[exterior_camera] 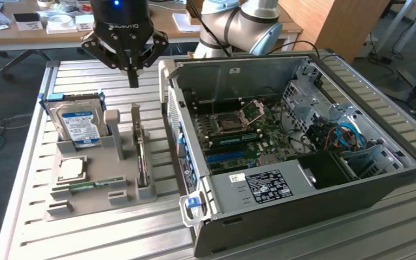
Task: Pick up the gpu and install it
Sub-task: 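Reach for the gpu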
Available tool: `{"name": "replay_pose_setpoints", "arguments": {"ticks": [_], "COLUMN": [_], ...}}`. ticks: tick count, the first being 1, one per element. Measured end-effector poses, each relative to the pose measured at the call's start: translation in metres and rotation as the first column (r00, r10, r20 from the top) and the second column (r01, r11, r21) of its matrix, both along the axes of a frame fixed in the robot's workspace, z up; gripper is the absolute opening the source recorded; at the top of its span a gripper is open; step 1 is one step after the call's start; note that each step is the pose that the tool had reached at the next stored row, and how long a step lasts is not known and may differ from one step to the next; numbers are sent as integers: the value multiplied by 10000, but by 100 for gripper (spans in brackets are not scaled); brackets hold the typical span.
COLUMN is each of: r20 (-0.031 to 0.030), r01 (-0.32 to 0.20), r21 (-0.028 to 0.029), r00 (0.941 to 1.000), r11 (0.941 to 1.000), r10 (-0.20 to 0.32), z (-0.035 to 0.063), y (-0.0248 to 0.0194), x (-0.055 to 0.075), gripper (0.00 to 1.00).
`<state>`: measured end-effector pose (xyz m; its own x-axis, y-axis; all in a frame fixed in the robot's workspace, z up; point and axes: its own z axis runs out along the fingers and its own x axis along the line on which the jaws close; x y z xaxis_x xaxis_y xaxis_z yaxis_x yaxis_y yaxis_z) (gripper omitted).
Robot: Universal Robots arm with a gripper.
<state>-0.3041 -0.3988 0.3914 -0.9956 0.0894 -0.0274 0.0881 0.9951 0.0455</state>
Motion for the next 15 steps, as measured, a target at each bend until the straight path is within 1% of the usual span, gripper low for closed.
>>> {"name": "replay_pose_setpoints", "arguments": {"ticks": [2, 6, 15], "r20": [-1, 0, 0], "r01": [1, 1, 1], "r21": [0, 0, 0], "r00": [10000, 10000, 10000], "r11": [10000, 10000, 10000], "r10": [-1, -1, -1], "z": [0, -1, -1], "y": [-11, -79, -284], "x": [-2, -2, -8], "gripper": [11, 11, 11]}}
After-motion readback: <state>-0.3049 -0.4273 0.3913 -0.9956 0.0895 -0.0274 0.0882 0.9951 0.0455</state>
